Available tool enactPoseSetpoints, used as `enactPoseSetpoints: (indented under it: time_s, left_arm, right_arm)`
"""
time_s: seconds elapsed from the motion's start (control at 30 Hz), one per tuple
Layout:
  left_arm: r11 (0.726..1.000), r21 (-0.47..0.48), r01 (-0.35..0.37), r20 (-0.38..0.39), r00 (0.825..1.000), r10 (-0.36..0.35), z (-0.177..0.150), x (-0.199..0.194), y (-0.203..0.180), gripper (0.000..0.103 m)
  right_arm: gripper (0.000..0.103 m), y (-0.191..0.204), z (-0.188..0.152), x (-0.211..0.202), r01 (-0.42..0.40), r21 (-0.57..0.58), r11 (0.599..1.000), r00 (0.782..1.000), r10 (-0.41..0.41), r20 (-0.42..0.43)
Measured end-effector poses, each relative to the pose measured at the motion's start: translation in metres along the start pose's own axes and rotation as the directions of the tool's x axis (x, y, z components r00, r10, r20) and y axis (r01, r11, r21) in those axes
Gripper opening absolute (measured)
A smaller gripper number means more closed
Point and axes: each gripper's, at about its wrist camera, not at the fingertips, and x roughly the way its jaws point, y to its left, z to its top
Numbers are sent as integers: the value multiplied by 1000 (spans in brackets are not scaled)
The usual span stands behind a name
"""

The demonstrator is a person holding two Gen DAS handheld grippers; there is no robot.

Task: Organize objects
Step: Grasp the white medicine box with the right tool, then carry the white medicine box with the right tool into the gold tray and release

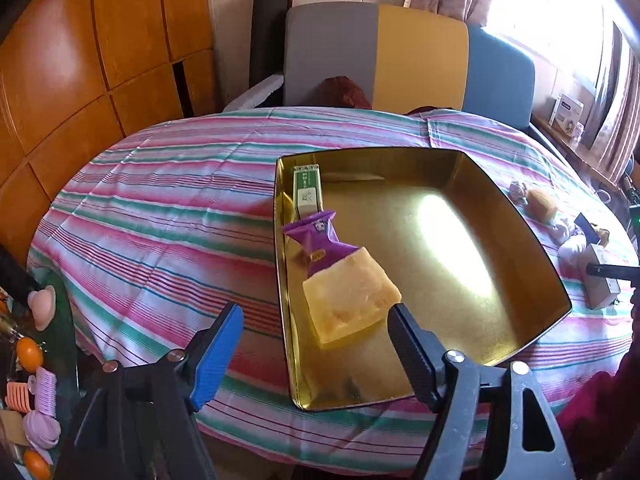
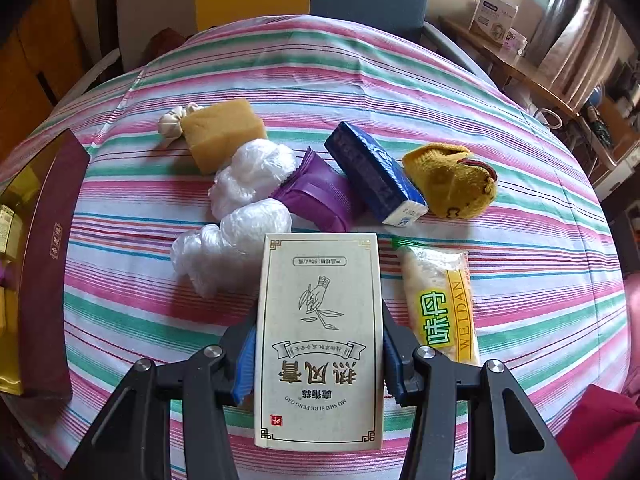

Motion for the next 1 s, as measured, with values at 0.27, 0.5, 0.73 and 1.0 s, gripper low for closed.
enactPoseSetpoints:
  time_s: [0.27, 0.5, 0.73, 1.0]
  left_arm:
    - [1000, 7, 28, -22, 999, -28, -11, 5, -3, 76]
    - [1000, 4, 27, -10, 1000, -27, -11, 3, -1, 76]
    - [999, -5, 35, -1, 999, -35, -10, 3, 3, 75]
    - [995, -77, 58, -17, 998, -59, -8, 7, 21, 74]
  right_arm:
    - [51, 3, 0, 1, 6, -21, 1000, 1000, -6, 3]
    - [51, 3, 0, -1, 17, -24, 1000, 1000, -17, 14]
    - [51, -16, 2, -26, 1, 78, 997, 991, -12, 135]
    - [51, -2, 1, -72, -121, 49, 991, 954, 103, 280]
